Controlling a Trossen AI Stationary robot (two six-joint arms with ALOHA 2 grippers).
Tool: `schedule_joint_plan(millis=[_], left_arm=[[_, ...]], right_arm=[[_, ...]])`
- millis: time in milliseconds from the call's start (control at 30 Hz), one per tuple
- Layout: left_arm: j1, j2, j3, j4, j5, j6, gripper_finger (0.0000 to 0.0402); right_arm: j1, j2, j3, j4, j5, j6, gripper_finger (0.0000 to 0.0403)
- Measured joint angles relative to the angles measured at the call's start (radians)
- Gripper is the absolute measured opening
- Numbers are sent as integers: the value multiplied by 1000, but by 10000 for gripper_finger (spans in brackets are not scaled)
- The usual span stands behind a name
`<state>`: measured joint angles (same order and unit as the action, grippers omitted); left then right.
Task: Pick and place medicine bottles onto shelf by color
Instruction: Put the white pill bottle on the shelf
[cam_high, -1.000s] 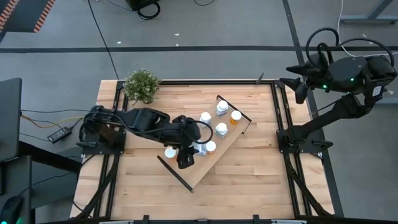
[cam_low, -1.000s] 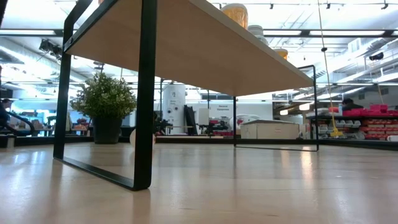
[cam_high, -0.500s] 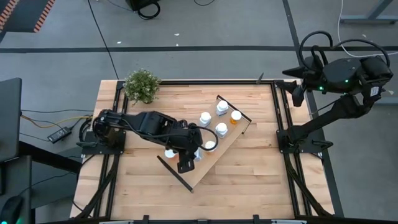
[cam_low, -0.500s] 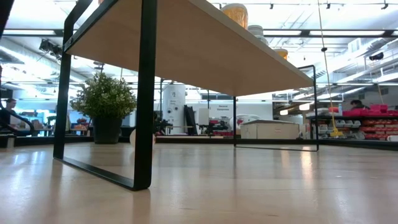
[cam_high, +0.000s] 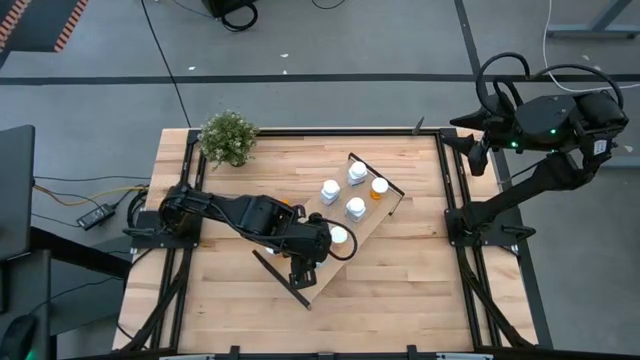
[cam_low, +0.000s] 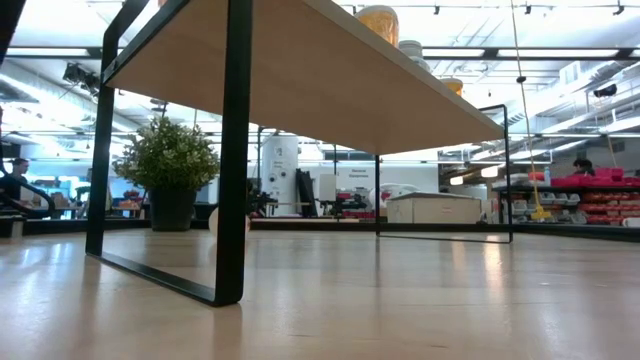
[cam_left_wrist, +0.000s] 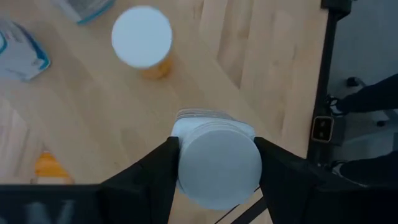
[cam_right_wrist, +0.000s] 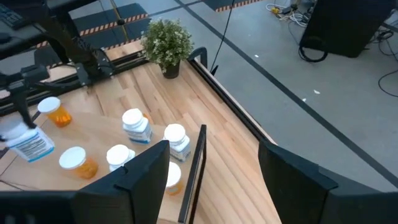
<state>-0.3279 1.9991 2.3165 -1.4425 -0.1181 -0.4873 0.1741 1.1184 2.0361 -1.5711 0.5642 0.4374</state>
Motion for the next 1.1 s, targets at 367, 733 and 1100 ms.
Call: schedule_joint_plan(millis=[367,733,1100], left_arm=[[13,6,0,-22,-19,-27,206],[-34,48,-1,-26,-14,-56,206],[-64,77,-1,-25,-8,-66,202]], right_arm=[[0,1,0,0,-21,8,253],[0,3,-1,0,-42,32,253],[0,3,-1,0,-42,31,253]])
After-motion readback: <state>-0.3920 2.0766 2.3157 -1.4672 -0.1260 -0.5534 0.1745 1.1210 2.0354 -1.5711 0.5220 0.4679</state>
